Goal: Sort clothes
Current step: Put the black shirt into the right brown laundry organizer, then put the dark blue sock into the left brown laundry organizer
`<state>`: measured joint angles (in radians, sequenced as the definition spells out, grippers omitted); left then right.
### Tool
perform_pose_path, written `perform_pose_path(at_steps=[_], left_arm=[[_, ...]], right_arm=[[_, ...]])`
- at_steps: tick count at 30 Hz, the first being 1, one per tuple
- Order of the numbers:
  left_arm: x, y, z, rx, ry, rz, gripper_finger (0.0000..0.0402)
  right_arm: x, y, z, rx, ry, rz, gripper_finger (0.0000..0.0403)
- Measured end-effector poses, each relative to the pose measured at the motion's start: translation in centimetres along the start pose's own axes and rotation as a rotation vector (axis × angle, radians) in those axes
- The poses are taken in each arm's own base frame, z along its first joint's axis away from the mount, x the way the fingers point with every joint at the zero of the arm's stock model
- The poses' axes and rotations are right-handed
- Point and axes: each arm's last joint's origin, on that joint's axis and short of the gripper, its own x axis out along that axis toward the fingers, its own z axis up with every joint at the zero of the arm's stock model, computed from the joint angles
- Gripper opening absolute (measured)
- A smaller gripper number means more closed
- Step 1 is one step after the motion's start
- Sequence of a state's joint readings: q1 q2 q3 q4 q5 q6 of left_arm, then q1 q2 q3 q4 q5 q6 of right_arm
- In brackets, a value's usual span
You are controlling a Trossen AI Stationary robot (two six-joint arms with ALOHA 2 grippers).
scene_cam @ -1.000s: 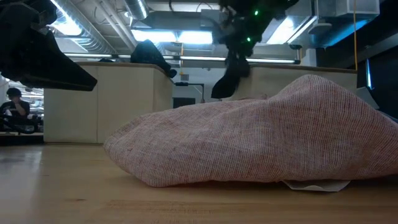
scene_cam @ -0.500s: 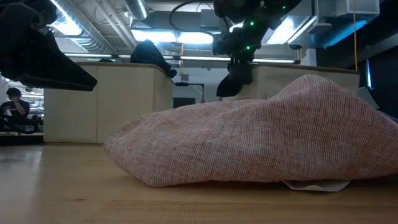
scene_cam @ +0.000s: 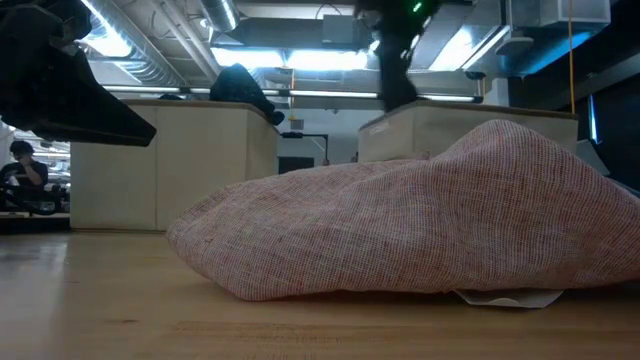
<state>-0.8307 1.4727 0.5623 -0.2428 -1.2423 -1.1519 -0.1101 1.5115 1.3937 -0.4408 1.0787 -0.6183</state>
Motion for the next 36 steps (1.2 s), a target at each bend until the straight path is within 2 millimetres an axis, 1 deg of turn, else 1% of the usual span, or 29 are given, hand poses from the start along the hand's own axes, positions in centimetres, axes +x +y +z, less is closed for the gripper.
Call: perform_pose_path(at_steps=[3, 5, 7, 10, 13, 16, 18, 20, 22, 25, 28, 30, 32, 34, 36], left_arm=[[0.0, 0.0, 0.0, 0.0, 0.0, 0.0, 0.0172], [0.0, 0.0, 0.0, -0.001, 0.0, 0.0, 0.0172], [0.0, 0.0, 0.0, -0.001, 0.0, 0.0, 0.0172], [0.0, 0.0, 0.0, -0.001, 0.0, 0.0, 0.0172], [0.0, 0.0, 0.0, -0.005, 0.0, -0.001, 0.0172], [0.0, -0.1, 0.1, -0.014, -0.002, -0.005, 0.0172], [0.0, -0.2, 0.1, -0.025, -0.003, -0.01, 0.0172], [0.0, -0.3, 0.1, -0.027, 0.003, -0.016, 0.0172], [0.0, -0.4, 0.1, -0.012, 0.002, -0.019, 0.0172], [0.3, -0.3, 0.2, 0.017, 0.002, -0.008, 0.0172], [0.6, -0.2, 0.3, 0.019, 0.002, 0.007, 0.0172], [0.7, -0.2, 0.4, 0.009, 0.002, 0.012, 0.0172], [0.7, -0.2, 0.4, 0.002, 0.002, 0.013, 0.0172], [0.7, -0.2, 0.4, 0.001, 0.003, 0.013, 0.0172], [0.7, -0.2, 0.4, 0.002, 0.003, 0.012, 0.0172]], right_arm=[[-1.2, -2.8, -2.1, 0.114, 0.053, -0.032, 0.0011], [-1.6, -4.0, -4.1, 0.209, 0.104, -0.006, 0.0008], [-1.5, -4.7, -5.9, 0.31, 0.166, 0.055, 0.0004], [-0.6, -4.7, -8.4, 0.405, 0.281, 0.127, 0.0008], [1.0, -4.0, -10.2, 0.488, 0.378, 0.145, 0.0023], [2.6, -3.2, -11.3, 0.549, 0.438, 0.219, 0.0051], [3.3, -3.0, -11.9, 0.592, 0.47, 0.274, 0.0083], [3.4, -3.3, -12.0, 0.614, 0.471, 0.309, 0.0124], [3.0, -3.9, -11.8, 0.617, 0.471, 0.348, 0.0168], [2.0, -5.7, -11.1, 0.668, 0.461, 0.402, 0.023], [0.6, -7.4, -10.2, 0.746, 0.429, 0.525, 0.0277], [-0.4, -8.0, -9.5, 0.771, 0.388, 0.572, 0.0299], [-1.7, -8.1, -8.6, 0.769, 0.328, 0.611, 0.0313], [-2.8, -7.7, -8.0, 0.755, 0.295, 0.62, 0.032], [-3.5, -7.1, -7.7, 0.722, 0.29, 0.574, 0.0322]])
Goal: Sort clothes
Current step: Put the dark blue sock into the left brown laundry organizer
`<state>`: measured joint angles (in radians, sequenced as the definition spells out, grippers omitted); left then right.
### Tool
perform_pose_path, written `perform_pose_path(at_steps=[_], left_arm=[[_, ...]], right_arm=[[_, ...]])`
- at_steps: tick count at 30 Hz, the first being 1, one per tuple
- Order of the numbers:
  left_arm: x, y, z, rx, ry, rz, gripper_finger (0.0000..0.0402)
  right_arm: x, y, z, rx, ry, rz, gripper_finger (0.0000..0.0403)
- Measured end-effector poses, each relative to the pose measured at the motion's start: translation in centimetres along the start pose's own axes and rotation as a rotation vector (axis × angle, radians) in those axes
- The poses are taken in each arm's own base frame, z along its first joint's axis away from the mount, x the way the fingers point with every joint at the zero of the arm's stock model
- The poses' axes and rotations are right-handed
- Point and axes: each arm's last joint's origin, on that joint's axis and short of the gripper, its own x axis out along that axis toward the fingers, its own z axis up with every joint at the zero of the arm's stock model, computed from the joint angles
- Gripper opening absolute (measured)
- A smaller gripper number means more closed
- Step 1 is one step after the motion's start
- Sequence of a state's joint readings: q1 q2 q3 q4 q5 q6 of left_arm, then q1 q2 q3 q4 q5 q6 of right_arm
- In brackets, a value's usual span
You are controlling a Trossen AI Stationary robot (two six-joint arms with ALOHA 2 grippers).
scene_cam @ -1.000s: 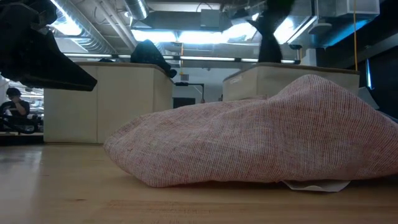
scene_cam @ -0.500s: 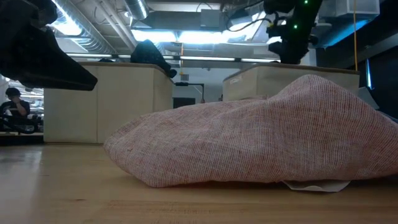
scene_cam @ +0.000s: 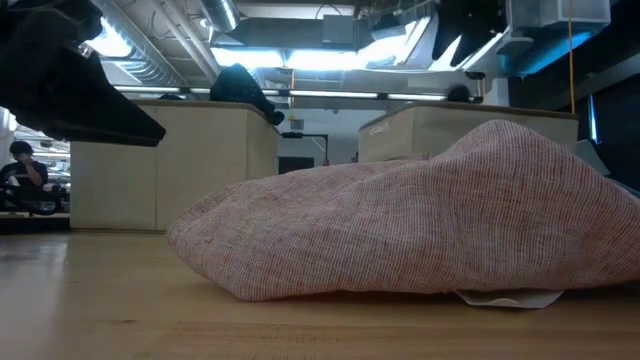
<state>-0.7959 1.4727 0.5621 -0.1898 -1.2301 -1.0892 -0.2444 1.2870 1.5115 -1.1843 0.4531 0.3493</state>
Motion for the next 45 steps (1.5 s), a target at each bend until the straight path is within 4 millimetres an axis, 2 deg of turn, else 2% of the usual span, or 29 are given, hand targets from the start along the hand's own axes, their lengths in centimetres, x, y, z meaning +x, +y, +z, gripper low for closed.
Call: perform_pose_path(at_steps=[3, 8, 12, 16, 21, 27, 31, 35, 40, 45], left_arm=[[0.0, 0.0, 0.0, 0.0, 0.0, 0.0, 0.0172], [0.0, 0.0, 0.0, 0.02, 0.0, 0.0, 0.0172], [0.0, -0.3, 0.2, 0.025, -0.006, -0.009, 0.0172], [0.1, -0.8, 0.5, 0.023, -0.011, -0.034, 0.0172], [0.0, -1.6, 0.7, 0.013, 0.062, -0.139, 0.0172], [0.2, -2.6, 1.3, 0.05, 0.108, -0.271, 0.0172], [1.0, -3.2, 2.2, 0.082, 0.095, -0.352, 0.0172], [1.8, -3.2, 2.3, 0.131, 0.087, -0.36, 0.0172], [3.0, -3.0, 2.0, 0.157, 0.095, -0.316, 0.0172], [4.0, -2.6, 2.2, 0.18, 0.095, -0.282, 0.0172]], right_arm=[[-0.5, 1.0, -0.6, -0.009, -0.021, -0.066, 0.0323], [-1.9, 3.6, -1.5, -0.065, -0.056, 0.027, 0.0323], [-3.3, 6.7, -3.0, -0.163, -0.105, 0.147, 0.0323], [-3.1, 10.3, -5.7, -0.288, -0.161, 0.265, 0.0323], [-0.6, 13.8, -9.6, -0.359, -0.246, 0.383, 0.0323], [3.4, 16.4, -13.4, -0.38, -0.305, 0.515, 0.0323], [5.7, 17.3, -14.1, -0.424, -0.271, 0.473, 0.0323], [8.4, 17.9, -14.2, -0.469, -0.221, 0.423, 0.0323], [11.8, 17.6, -13.9, -0.453, -0.15, 0.327, 0.0323], [14.0, 17.2, -13.9, -0.436, -0.093, 0.285, 0.031]])
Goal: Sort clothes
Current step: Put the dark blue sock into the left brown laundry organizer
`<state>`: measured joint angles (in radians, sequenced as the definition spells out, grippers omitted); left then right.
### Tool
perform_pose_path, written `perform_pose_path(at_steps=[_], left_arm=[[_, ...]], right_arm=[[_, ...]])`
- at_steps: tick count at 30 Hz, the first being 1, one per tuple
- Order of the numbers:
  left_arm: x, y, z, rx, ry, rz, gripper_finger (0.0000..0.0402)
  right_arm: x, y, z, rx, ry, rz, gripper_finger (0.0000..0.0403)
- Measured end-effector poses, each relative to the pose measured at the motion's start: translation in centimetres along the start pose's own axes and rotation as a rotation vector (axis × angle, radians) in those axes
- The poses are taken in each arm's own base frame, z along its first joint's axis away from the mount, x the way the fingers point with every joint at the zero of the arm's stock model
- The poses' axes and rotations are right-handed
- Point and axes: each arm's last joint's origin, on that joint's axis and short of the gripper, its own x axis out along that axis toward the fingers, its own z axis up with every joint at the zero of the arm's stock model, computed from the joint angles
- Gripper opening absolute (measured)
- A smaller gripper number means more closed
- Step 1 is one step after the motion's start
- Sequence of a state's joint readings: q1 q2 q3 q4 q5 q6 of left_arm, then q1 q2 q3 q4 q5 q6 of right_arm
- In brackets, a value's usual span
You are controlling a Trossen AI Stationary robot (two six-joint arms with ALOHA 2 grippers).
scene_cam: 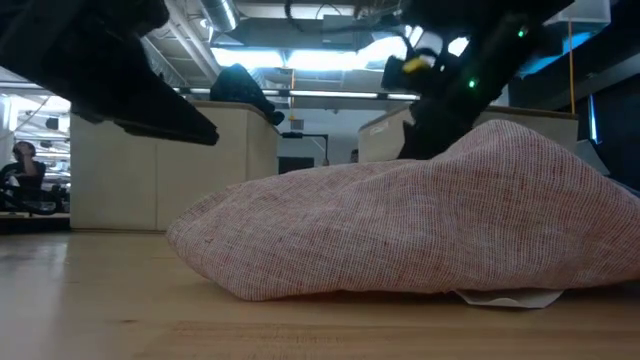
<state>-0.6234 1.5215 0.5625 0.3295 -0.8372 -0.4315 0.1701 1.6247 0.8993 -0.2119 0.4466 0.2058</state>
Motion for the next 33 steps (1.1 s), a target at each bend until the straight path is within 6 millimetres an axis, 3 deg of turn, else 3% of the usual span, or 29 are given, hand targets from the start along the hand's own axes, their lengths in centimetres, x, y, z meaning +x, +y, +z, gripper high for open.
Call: perform_pose_path(at_steps=[4, 11, 15, 17, 20, 24, 29, 33], left_arm=[[0.4, 0.4, 0.1, 0.007, 0.004, 0.019, 0.0172], [-0.1, -0.2, -0.1, -0.013, 0.032, -0.073, 0.0172], [-0.8, -0.4, 0.4, -0.037, 0.014, -0.094, 0.0172], [-1.3, -0.5, 0.6, -0.044, 0.008, -0.111, 0.0172], [-2.0, -0.7, 0.5, -0.028, 0.016, -0.13, 0.0172], [-2.8, -0.4, 0.4, 0.005, 0.053, -0.128, 0.0172], [-3.5, 0.2, 0.0, -0.026, 0.113, -0.103, 0.0172], [-3.7, 0.4, -0.4, -0.015, 0.141, -0.092, 0.0172]], right_arm=[[0.8, 0.1, -0.3, -0.003, 0.023, -0.006, 0.0253], [0.8, 0.1, -0.2, -0.009, 0.025, -0.015, 0.0099], [0.2, 0.1, 1.0, -0.068, 0.041, -0.016, 0.0018], [-0.4, 0.0, 1.9, -0.083, 0.061, -0.022, 0.0013], [-1.5, -0.2, 3.8, -0.094, 0.059, -0.029, 0.0036], [-3.1, -0.3, 7.1, -0.143, -0.03, -0.026, 0.0042], [-4.7, -0.9, 11.9, -0.176, -0.354, -0.076, 0.0015], [-5.0, -2.6, 15.2, -0.163, -0.691, -0.085, 0.0009]])
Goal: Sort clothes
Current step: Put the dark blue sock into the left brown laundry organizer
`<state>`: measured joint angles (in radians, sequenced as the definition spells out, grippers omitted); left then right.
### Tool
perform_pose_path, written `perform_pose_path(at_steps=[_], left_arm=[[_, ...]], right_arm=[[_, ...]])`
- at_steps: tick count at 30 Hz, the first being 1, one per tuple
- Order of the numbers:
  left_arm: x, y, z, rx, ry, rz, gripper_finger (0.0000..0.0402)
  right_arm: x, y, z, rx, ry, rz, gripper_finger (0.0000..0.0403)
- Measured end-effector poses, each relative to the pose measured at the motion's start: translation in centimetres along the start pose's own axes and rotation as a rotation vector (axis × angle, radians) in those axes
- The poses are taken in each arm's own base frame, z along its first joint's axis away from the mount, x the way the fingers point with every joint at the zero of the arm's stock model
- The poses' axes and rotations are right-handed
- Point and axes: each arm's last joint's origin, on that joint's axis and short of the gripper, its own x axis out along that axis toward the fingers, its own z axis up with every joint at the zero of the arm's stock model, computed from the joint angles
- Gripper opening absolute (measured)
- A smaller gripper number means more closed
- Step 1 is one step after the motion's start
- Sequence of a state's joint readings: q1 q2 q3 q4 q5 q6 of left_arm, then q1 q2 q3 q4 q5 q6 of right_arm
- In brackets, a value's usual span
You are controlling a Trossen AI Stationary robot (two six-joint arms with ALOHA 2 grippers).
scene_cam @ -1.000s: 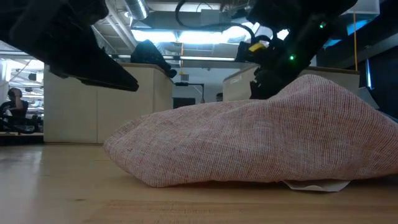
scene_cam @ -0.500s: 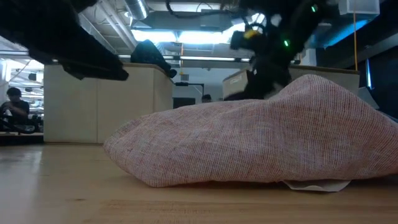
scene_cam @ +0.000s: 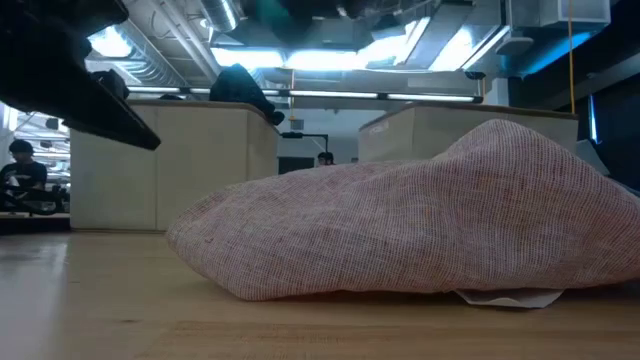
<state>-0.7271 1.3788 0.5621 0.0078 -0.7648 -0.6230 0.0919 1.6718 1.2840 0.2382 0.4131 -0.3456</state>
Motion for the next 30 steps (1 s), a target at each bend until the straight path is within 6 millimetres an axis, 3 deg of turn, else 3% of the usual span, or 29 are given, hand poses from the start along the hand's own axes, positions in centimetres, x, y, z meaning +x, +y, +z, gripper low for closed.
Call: perform_pose_path(at_steps=[7, 14, 18, 25, 30], left_arm=[[0.0, 0.0, 0.0, 0.021, 0.0, 0.002, 0.0172], [0.0, 0.1, 0.0, 0.047, 0.007, 0.008, 0.0172], [0.0, 0.2, -0.2, 0.036, 0.022, 0.017, 0.0172], [0.0, 0.3, -0.3, 0.015, 0.028, 0.022, 0.0172], [0.0, 0.3, -0.3, 0.002, 0.028, 0.023, 0.0172]], right_arm=[[5.3, -3.7, -1.1, 0.048, -0.368, -0.028, 0.0037], [12.8, -7.4, -1.0, 0.047, -0.246, -0.094, 0.0041], [16.0, -9.6, -0.9, 0.075, -0.168, -0.11, 0.0041], [19.1, -11.5, -2.9, 0.164, -0.052, -0.118, 0.0055], [19.2, -11.5, -3.0, 0.174, -0.043, -0.124, 0.0128]])
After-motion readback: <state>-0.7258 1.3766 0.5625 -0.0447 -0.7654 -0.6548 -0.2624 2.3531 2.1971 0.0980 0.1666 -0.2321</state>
